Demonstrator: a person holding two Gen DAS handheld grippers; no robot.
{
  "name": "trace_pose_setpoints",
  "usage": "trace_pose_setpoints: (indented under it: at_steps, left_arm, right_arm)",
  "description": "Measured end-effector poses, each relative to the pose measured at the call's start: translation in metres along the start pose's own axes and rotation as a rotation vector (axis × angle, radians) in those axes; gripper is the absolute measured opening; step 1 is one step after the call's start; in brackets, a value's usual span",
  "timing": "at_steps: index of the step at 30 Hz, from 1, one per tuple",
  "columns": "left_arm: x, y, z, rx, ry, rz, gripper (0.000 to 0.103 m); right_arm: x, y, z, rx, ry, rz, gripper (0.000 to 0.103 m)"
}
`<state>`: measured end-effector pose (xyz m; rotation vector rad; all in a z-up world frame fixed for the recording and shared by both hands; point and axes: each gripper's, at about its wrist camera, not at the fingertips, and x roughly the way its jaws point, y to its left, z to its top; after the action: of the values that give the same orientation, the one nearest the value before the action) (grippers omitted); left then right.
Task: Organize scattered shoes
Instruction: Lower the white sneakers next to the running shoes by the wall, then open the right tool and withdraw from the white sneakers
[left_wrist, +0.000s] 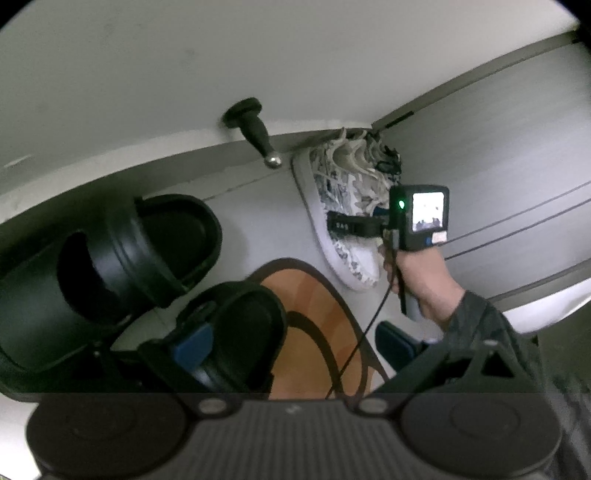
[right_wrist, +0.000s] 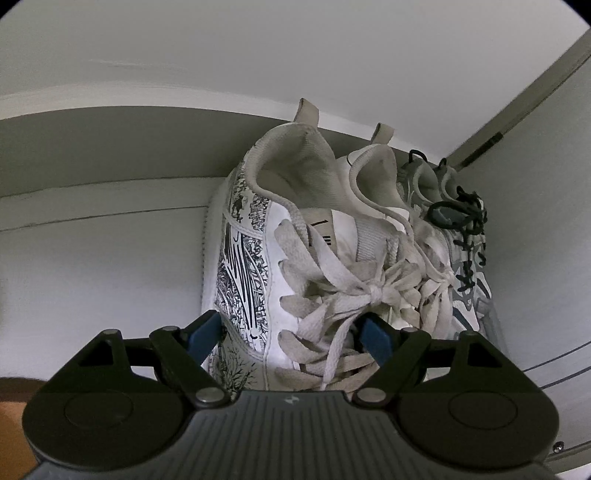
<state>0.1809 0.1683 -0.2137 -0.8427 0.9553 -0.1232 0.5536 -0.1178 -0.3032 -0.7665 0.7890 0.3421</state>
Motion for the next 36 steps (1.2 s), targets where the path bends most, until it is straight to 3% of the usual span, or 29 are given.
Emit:
trace_pose_setpoints:
  at_steps: [10,15,18,28,36]
  left_arm:
    - [-0.003,0.0,0.002,0.003,-0.028,0.018,0.096]
    - [-0.002,-0.006,-0.001,0.036,-0.018,0.015,0.096]
    - [-0.002,-0.012,-0.003,0.062,-0.011,0.002,0.096]
    - [-0.005,-0.027,-0.013,0.144,0.001,-0.018,0.096]
    - [-0.009,-0.032,-0.015,0.18,-0.012,-0.017,0.096]
  right_arm:
    - [-0.002,0.015,0.009,0.038,0.063,-0.019,0.085]
    - [-0.02,0.033,0.007,0.04,0.081,-0.047,0.078]
    - [-0.038,0.031,0.002,0.041,0.071,-0.046,0.078]
    - [-0.122,0.08,-0.027,0.022,0.055,-0.051,0.078]
    - [-0.165,0.117,-0.036,-0.03,0.056,-0.064,0.079]
